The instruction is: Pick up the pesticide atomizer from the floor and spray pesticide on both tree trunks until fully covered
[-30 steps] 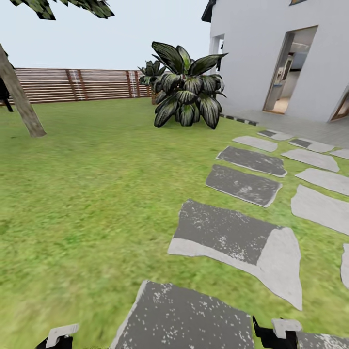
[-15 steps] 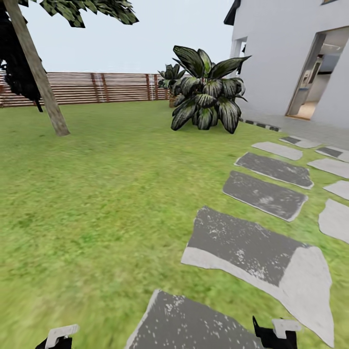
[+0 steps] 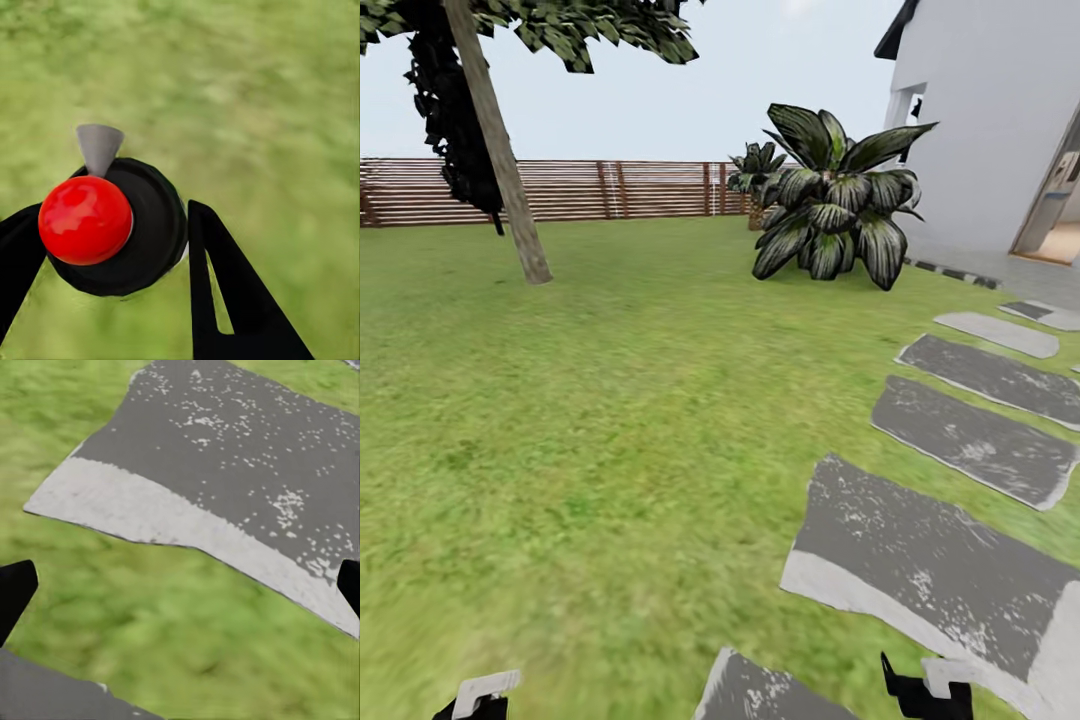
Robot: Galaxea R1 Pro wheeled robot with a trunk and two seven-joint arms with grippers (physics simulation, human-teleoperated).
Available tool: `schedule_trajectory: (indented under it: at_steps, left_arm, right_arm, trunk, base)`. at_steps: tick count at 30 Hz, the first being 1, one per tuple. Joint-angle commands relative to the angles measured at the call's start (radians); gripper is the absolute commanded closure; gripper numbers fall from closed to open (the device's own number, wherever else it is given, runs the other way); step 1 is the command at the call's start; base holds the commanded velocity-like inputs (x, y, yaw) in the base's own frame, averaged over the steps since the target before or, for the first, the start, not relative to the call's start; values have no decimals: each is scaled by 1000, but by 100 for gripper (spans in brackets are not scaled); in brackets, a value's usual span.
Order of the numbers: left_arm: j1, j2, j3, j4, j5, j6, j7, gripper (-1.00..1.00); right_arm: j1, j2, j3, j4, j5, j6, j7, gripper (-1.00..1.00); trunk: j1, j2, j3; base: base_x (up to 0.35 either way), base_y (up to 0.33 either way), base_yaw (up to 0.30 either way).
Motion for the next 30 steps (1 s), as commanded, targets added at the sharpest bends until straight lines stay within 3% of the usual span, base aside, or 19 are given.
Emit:
schedule_trajectory:
  at_steps: [1,25,30]
  left_arm:
    - [0,1,0,1,0,0,0,100]
    - [2,1,3,1,-1,8,1,100]
    - [3,9,30,1,39,4,-11,100]
  right_arm:
    - [0,0,0,0,0,0,0,-100]
    - [0,0,0,0,0,0,0,-100]
    - [0,0,0,0,0,0,-1,-100]
  trunk:
    - [0,0,1]
    - [0,0,25]
    - [0,0,30]
  base:
    - [313,143,219]
    - [317,142,219]
    - [332,31,219]
